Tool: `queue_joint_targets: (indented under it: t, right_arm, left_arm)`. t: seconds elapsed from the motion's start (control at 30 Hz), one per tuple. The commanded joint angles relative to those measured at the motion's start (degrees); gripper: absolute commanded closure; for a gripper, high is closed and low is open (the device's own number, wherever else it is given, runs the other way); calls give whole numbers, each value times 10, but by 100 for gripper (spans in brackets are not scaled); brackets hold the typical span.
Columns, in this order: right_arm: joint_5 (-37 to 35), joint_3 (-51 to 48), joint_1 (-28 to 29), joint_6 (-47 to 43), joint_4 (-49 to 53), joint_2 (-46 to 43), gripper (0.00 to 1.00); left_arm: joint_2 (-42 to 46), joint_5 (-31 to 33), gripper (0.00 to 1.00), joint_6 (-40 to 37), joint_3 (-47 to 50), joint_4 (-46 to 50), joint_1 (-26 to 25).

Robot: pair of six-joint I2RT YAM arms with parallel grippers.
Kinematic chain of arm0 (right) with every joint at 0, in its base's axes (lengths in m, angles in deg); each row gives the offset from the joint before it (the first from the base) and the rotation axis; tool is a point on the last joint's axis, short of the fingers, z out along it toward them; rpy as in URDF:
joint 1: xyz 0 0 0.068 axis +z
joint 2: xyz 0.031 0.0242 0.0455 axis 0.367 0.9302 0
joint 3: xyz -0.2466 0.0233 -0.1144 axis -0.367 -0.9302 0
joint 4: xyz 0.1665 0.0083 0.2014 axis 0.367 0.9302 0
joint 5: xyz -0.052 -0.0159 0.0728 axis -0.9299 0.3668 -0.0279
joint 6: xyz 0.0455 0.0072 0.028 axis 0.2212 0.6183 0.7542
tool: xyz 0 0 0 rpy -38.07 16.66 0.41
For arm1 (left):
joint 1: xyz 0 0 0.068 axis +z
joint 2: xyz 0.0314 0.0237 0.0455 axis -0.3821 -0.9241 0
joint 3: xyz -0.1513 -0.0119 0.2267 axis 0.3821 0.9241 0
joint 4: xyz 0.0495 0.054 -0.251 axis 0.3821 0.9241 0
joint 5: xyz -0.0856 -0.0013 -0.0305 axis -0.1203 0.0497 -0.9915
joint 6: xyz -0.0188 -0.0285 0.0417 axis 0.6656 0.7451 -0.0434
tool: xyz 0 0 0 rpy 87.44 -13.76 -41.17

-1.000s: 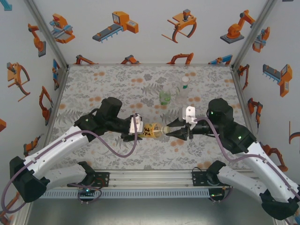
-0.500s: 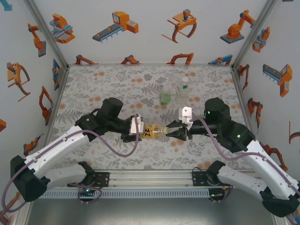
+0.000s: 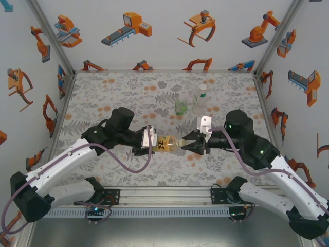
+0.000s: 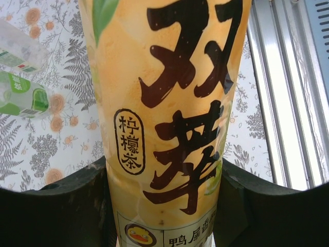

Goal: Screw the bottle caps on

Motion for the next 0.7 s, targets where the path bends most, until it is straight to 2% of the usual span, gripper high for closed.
queue_joint_targets:
  t: [0.0,0.2,0.37,0.53,0.67]
  right_arm:
    - [-49,-9,5,73,-37,-1,89]
    - [-82,-22,5,201,-76,-5,92]
    - [-142,-29,5,334,-95,-7,93]
    - [-220,-37,5,502,-87,-11,92]
    - [-245,-58,5,624,-89,-17,91]
  left_arm:
    - [10,-15,100,-6,-7,-13,-10]
    - [10,-13,100,-6,-7,-13,-11]
    - [11,-10,100,-6,-7,-13,-13]
    - [11,-7,100,-7,-7,-14,-13]
    - [12,-8,100,-6,-5,-16,-13]
